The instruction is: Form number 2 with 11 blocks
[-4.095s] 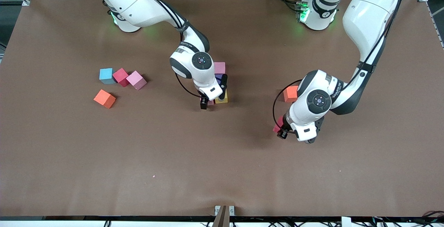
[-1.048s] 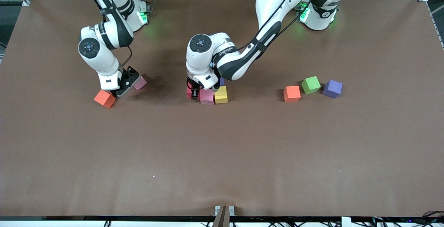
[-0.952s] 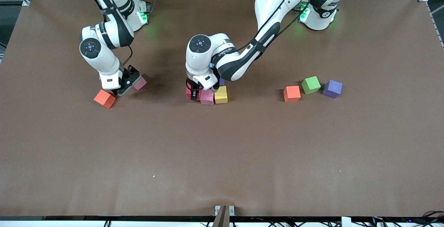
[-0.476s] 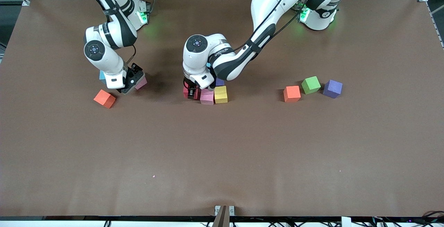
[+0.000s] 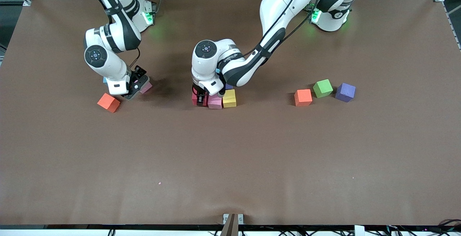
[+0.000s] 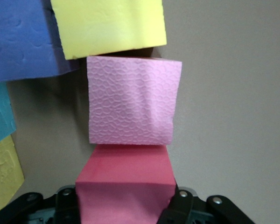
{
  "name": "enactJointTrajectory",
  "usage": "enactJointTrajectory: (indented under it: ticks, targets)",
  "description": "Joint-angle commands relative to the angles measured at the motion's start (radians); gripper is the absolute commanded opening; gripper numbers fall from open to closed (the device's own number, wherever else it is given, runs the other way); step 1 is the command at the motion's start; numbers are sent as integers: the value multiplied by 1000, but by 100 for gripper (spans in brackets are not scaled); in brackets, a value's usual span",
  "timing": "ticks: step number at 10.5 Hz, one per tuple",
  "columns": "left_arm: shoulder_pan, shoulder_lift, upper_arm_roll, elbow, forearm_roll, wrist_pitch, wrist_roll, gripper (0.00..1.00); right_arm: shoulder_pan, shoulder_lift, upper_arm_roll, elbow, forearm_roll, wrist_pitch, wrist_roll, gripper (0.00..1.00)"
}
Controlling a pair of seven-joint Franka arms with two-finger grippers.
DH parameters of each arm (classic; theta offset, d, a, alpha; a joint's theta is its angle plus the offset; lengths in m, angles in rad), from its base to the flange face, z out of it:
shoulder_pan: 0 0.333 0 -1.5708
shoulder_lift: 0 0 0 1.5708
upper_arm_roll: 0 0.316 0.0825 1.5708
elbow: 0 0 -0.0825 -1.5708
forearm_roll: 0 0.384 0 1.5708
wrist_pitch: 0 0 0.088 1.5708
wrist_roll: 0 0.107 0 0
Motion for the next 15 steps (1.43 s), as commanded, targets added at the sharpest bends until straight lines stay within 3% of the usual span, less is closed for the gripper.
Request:
enactJointTrajectory:
  ticks: [1, 9, 13, 15]
  targets:
    - [-18, 24, 15, 33, -15, 11, -3, 55, -2, -2, 8, -32, 35, 35, -22, 100]
    - [-41, 52, 49, 31, -15, 43, 0, 57, -14, 71, 4, -69, 33, 161, -23, 100]
    - [-47, 63, 52, 30, -15, 52, 0, 59, -39, 98, 4, -69, 35, 152, -2, 100]
    - [-47, 60, 52, 30, -15, 52, -4, 100, -56, 110, 4, -69, 35, 152, -2, 99]
